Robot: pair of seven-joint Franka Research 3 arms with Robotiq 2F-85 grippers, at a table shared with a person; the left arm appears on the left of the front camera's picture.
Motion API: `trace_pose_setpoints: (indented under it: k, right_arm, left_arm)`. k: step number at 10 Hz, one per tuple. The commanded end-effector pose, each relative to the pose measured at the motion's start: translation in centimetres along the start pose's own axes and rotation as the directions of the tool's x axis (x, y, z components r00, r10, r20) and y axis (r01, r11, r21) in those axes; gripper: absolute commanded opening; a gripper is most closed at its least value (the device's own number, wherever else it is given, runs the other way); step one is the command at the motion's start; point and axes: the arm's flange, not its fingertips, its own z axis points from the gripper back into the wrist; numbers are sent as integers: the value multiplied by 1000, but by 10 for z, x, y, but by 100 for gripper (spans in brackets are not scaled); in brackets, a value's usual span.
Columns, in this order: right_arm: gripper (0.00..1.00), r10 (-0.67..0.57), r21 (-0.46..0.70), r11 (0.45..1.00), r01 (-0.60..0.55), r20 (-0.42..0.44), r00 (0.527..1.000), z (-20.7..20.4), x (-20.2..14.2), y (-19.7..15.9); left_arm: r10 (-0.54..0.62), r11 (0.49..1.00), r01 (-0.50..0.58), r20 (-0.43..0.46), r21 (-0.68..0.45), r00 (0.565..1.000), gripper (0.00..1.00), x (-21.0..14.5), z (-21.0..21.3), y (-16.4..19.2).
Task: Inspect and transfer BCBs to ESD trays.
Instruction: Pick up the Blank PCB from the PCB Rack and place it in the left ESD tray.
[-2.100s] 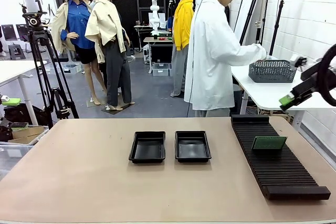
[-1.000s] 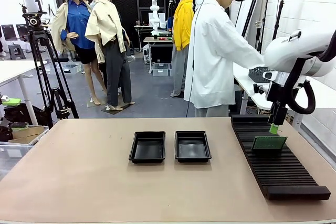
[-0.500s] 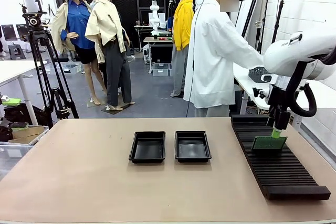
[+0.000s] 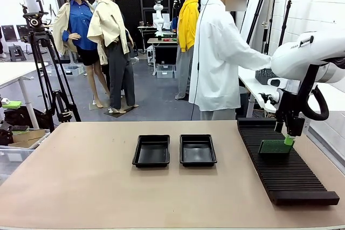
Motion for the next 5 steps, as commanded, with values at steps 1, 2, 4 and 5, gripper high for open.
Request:
trace_pose_setpoints:
  k: [1, 2, 4, 5]
  right_arm:
    - [100, 30, -50, 998, -31, -10, 999, -8, -6, 0]
    - [100, 24, -60, 998, -25, -13, 1000, -11, -7, -3]
    - [100, 12, -79, 997, -12, -1, 1000, -18, -12, -11]
    - [100, 7, -94, 996, -6, 8, 1000, -23, -14, -17]
  left_arm:
    - [-2, 1000, 2, 3, 2, 1000, 100, 0, 1, -2]
    - [-2, 1000, 2, 3, 2, 1000, 100, 0, 1, -2]
    - [-2, 1000, 2, 3, 2, 1000, 100, 0, 1, -2]
    - [-2, 1000, 2, 3, 2, 1000, 100, 0, 1, -2]
